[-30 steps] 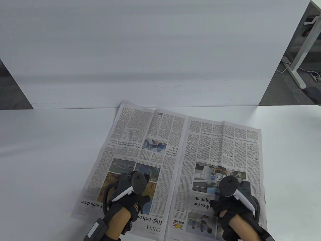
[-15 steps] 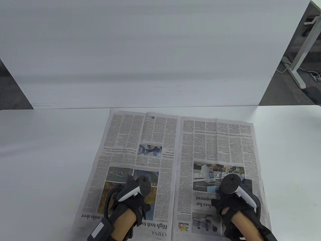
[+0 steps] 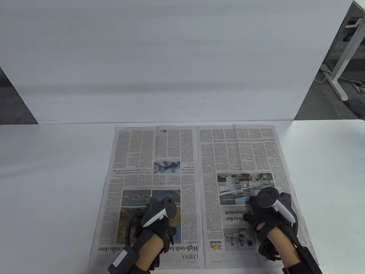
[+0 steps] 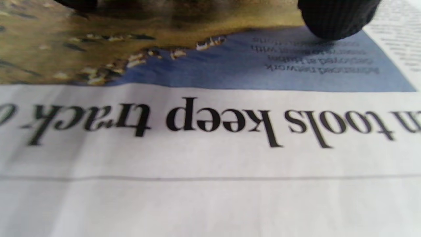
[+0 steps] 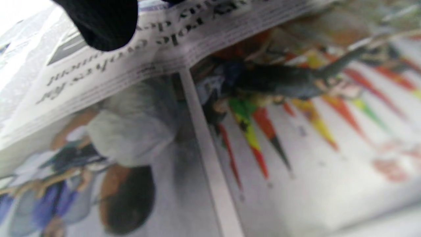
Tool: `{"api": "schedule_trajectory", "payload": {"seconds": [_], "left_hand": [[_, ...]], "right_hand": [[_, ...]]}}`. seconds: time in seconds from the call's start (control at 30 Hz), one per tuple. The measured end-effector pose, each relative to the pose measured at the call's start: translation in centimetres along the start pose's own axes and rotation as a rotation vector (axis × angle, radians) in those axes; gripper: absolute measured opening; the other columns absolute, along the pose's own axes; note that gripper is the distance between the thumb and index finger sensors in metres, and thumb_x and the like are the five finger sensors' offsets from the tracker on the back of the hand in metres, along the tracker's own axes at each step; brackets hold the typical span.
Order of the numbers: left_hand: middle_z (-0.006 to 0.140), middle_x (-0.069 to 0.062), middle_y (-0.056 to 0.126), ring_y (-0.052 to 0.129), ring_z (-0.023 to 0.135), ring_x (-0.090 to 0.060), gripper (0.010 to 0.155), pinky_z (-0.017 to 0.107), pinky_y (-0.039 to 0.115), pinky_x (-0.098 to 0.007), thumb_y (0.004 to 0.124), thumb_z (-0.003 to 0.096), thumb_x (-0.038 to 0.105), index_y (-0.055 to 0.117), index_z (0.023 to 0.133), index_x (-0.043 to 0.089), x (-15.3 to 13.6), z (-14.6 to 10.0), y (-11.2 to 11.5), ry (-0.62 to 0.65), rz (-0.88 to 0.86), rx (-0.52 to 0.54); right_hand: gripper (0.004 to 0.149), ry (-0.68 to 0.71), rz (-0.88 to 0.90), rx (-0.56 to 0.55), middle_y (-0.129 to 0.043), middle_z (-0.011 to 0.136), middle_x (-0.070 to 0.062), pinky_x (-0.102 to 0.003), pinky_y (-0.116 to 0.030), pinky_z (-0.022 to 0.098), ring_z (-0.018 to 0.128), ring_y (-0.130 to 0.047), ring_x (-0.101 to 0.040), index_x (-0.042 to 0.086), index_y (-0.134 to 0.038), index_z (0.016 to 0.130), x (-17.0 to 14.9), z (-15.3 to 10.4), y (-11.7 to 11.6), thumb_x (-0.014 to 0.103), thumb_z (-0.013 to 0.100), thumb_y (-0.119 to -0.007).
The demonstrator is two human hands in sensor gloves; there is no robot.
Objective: Unfold folded newspaper and lay flat
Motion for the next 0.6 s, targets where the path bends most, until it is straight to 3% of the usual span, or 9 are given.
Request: {"api": "schedule_trajectory", "payload": {"seconds": [0.4, 0.6], "left_hand": [[0.111, -0.019, 0.010, 0.025, 0.094, -0.072, 0.080, 0.068, 0.045, -0.075, 0.072, 0.0468, 0.054, 0.022, 0.106, 0.033, -0.3, 0.4, -0.5, 0.001, -0.004, 0.039], [0.112, -0.016, 0.007, 0.018, 0.097, -0.068, 0.084, 0.070, 0.039, -0.075, 0.074, 0.0455, 0.054, 0.020, 0.106, 0.033, -0.4, -0.8, -1.1, 0.104, -0.051, 0.121]], "right_hand": [[0.077, 0.004, -0.012, -0.032, -0.009, 0.112, -0.017, -0.082, -0.021, 0.056, 0.094, -0.004, -0.057, 0.021, -0.029, 0.106, 0.3, 0.2, 0.0, 0.048, 0.048, -0.073], [0.080, 0.131, -0.079, -0.086, -0.008, 0.112, -0.016, -0.083, -0.021, 0.056, 0.095, -0.004, -0.058, 0.023, -0.026, 0.106, 3.2, -2.4, -0.5, 0.049, 0.047, -0.074]]}}
Point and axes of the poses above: the tracker on the back of each hand, its own x axis roughly to the thumb side, its own z axis roughly from the wrist to the fingertips, y = z × x, the point moved 3 cm from there along z, roughly from the wrist to the fingertips
